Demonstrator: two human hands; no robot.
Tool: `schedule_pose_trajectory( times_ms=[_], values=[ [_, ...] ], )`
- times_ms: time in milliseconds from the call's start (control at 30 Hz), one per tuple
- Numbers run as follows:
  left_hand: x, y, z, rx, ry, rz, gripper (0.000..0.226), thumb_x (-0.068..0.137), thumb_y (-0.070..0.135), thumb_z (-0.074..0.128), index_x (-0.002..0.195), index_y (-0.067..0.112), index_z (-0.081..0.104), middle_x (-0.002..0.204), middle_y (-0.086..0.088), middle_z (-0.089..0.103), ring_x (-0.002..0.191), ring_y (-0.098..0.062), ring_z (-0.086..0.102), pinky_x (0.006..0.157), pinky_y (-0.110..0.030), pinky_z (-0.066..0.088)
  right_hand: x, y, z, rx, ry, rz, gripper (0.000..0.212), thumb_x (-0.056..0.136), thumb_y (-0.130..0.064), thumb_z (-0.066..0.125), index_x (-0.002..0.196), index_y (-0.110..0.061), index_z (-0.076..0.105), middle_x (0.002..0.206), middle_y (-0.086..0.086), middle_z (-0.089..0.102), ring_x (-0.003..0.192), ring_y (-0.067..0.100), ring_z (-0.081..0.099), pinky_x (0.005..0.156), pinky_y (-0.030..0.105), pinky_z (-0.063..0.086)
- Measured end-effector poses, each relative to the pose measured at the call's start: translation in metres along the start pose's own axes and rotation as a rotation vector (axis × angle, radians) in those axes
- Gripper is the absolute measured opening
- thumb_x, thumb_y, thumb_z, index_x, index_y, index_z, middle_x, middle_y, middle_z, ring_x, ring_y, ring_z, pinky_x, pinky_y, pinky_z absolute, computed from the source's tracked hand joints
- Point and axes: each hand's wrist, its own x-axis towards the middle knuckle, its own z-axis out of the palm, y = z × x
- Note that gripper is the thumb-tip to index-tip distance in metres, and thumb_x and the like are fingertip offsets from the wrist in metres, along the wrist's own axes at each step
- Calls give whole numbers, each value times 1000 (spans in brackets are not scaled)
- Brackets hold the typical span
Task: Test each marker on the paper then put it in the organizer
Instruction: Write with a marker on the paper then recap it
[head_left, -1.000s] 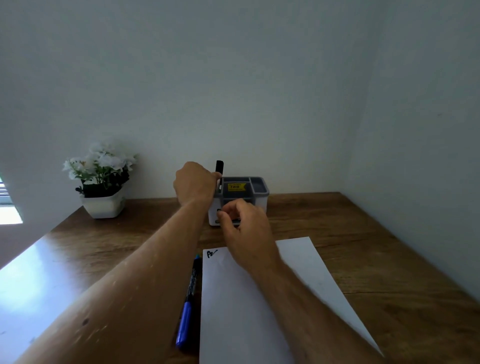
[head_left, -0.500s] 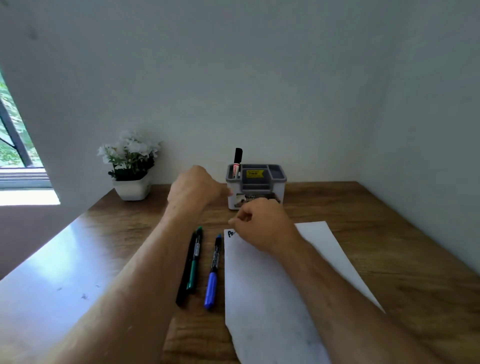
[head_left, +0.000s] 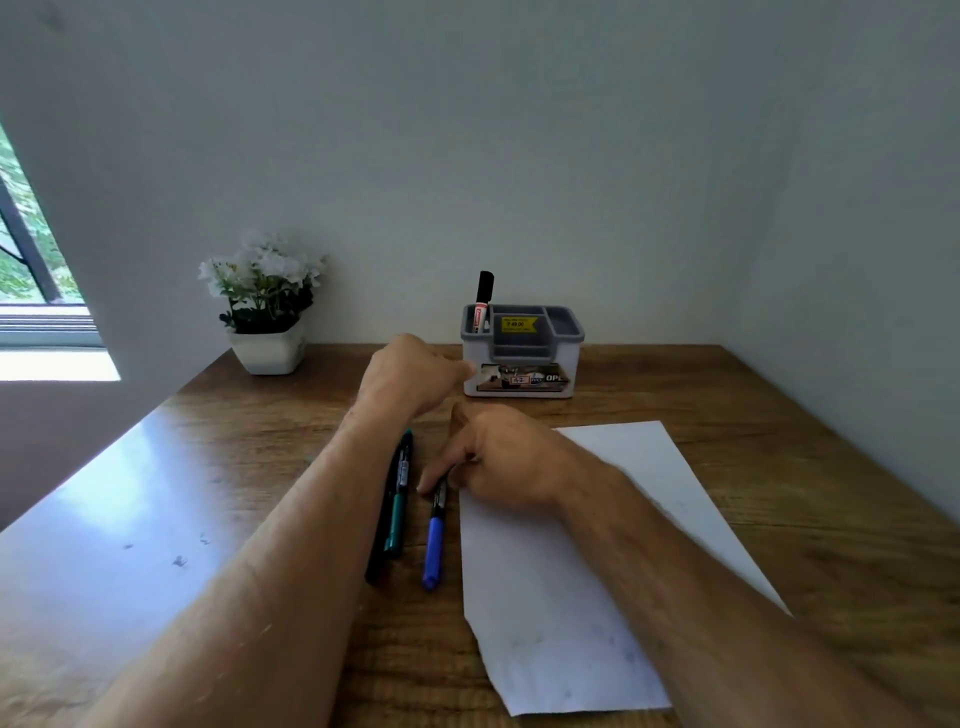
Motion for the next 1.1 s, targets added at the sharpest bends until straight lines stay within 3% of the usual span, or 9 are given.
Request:
schedule_pose_trajectory(
  times_ms=[133,300,467,633,733,833,900,1000,1100],
  values=[
    [-5,4,-1,-8,8,12,35,83,48,71,87,13,74,88,-5,69,78,-19,62,61,-27,42,2,1,6,117,57,30,25,86,-8,69,88,-32,75,109,-9,50,99,11,54,88,33,52],
    [-8,6,-2,-59,37,57,40,85,48,69,86,8,74,85,-6,71,70,-13,59,62,-27,47,0,-1,3,112,11,33,22,87,-11,70,98,-30,76,111,-9,46,104,9,48,79,15,39],
    [-10,5,1,-87,27,67,42,85,44,69,96,4,74,82,-6,68,65,-14,55,59,-23,45,-1,-2,5,115,14,12,19,88,-15,69,99,-28,77,110,-11,44,100,5,48,76,11,39],
    [-7,3,-1,-138,-7,60,39,84,50,67,84,12,75,80,-7,74,76,-20,69,73,-34,56,-1,1,6,305,162,-16,22,88,-6,66,93,-27,72,116,-11,46,107,3,49,88,15,46],
    [-6,2,-2,-171,-16,51,40,84,51,67,83,12,75,79,-9,74,71,-21,69,74,-36,57,-3,6,4,387,225,-25,29,89,-5,65,91,-33,68,107,-14,45,100,-1,49,84,11,43],
    [-5,2,-3,-160,-28,71,41,87,48,66,81,8,74,76,-13,72,65,-19,64,71,-35,57,-4,13,3,521,354,-24,31,91,-6,62,92,-36,64,108,-4,53,97,15,56,87,27,50],
    [-4,4,-4,-181,0,81,37,90,43,64,72,11,68,67,-9,66,68,-20,61,69,-34,53,-5,14,0,633,449,-1,23,94,-7,59,97,-30,64,106,-1,58,95,17,58,88,33,52],
    [-7,9,-7,-421,74,126,33,95,39,58,73,17,68,62,3,58,59,-13,52,56,-26,44,-6,15,-6,787,573,51,12,98,-12,54,102,-18,64,99,10,65,90,24,61,86,33,54],
    [-14,15,-10,-905,-49,205,33,103,31,47,94,15,74,71,3,67,56,-6,55,54,-22,44,-6,17,-10,824,693,145,14,100,-16,51,101,-13,64,93,11,68,85,23,66,79,31,56]
  ],
)
